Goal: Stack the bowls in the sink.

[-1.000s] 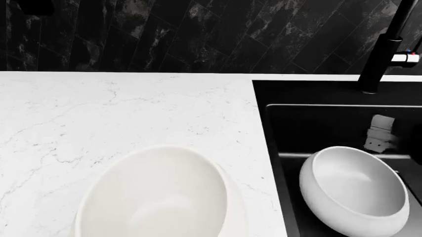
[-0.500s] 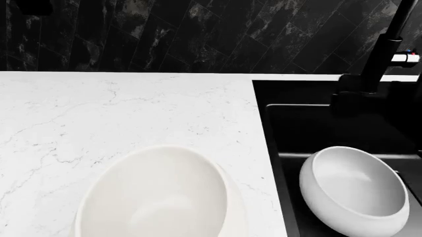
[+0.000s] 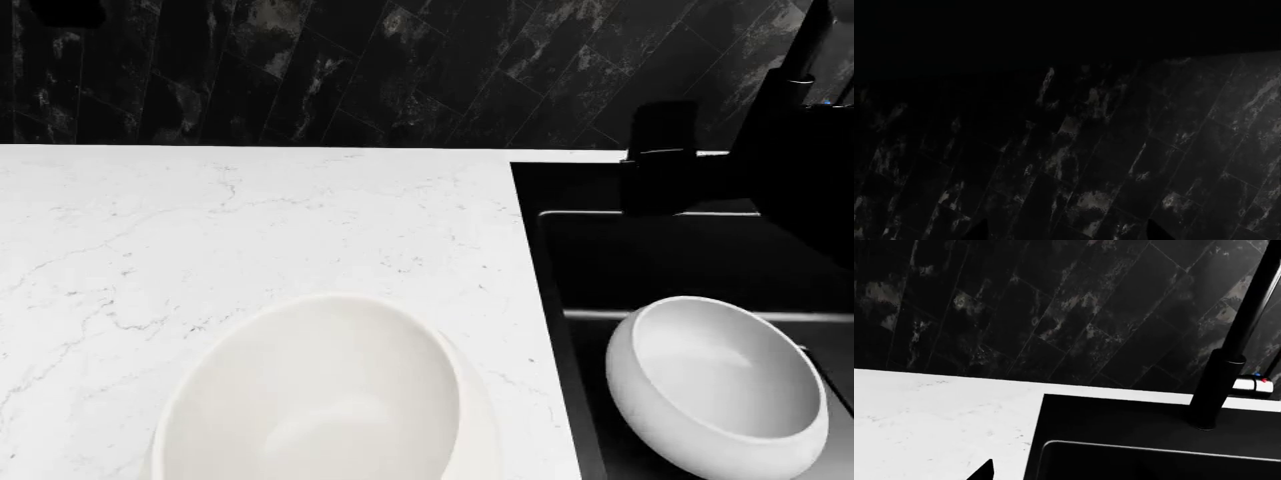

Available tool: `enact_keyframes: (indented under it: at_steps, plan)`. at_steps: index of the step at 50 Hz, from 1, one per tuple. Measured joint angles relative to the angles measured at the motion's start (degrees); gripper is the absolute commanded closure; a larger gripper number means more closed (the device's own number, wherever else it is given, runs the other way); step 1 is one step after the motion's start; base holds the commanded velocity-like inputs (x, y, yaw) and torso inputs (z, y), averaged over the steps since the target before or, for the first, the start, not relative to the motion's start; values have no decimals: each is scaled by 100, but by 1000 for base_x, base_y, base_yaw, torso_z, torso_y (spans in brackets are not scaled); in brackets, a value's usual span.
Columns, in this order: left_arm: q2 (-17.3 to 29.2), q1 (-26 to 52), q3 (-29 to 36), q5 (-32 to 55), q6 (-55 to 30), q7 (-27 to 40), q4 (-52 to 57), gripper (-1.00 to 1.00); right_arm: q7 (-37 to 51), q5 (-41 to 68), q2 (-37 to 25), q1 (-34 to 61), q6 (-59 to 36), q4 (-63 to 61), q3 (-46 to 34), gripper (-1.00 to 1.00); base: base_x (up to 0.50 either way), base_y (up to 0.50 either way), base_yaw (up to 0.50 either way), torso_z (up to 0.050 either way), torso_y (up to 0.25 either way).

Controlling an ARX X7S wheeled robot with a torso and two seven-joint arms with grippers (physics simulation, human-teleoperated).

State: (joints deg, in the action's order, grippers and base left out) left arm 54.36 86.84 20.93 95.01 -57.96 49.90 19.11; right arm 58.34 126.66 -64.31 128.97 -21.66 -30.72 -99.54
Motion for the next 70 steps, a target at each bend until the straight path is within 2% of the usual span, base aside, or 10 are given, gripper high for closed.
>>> enact_keyframes:
  at_steps: [15, 29, 51, 70]
  plan:
    - [12, 17, 8, 29, 0, 16, 8, -100, 989, 1787, 587, 417, -1327, 581, 1509, -100, 0, 0, 0, 0, 0]
    - [28, 39, 19, 60, -8, 46, 9, -100, 1302, 3173, 1123, 355, -1580, 903, 2446, -100, 0, 0, 0, 0, 0]
    - [57, -22, 15, 85, 40, 75, 45, -100, 1621, 3888, 2527, 229, -2504, 1914, 2397, -100, 0, 0, 0, 0, 0]
    - [103, -134, 0, 88, 101, 68, 97, -100, 1818, 4433, 3371, 230, -2963, 2397, 2182, -100, 0, 0, 0, 0, 0]
